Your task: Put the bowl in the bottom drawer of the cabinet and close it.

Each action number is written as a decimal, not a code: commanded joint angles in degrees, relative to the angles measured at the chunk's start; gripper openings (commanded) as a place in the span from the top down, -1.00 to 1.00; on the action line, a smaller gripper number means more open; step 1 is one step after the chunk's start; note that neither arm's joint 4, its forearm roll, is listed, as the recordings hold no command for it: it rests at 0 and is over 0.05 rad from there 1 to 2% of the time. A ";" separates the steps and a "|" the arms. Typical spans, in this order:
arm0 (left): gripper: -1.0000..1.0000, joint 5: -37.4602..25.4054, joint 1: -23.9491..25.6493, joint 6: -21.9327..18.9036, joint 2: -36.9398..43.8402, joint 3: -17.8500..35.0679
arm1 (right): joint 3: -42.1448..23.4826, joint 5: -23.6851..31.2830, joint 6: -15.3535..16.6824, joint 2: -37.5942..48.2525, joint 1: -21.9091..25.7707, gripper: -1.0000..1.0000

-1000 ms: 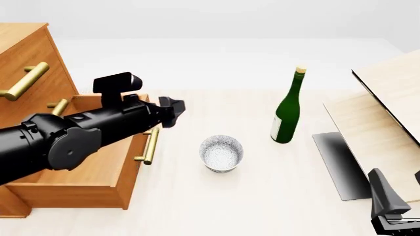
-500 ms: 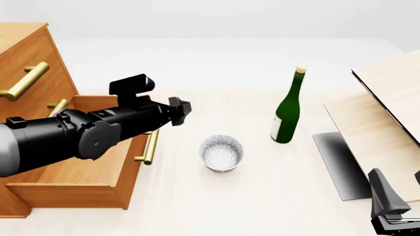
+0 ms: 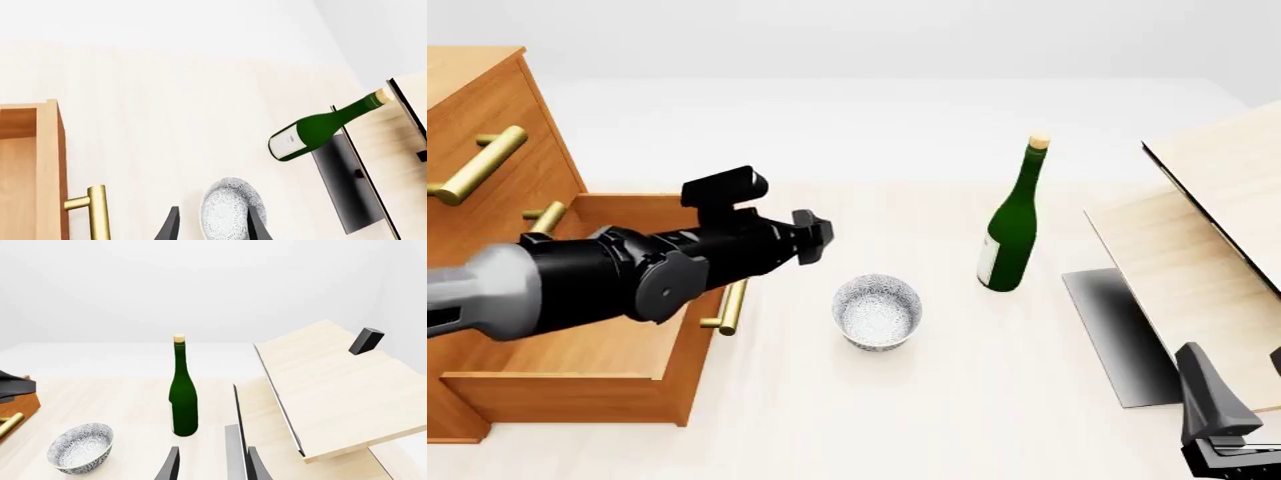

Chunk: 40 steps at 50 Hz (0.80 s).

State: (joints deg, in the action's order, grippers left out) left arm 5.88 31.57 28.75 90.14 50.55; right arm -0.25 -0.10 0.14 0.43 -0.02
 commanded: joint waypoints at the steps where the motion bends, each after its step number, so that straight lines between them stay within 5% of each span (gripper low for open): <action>1: -1.00 1.03 0.52 0.97 3.81 0.76 | 0.00 0.00 -0.01 0.00 0.00 -1.00; 40: -1.00 3.68 2.34 4.85 11.73 3.08 | 0.00 0.00 0.00 0.00 0.00 -1.00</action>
State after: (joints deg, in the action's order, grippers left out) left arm 9.12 33.52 32.95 100.36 53.19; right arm -0.25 -0.10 0.14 0.43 -0.03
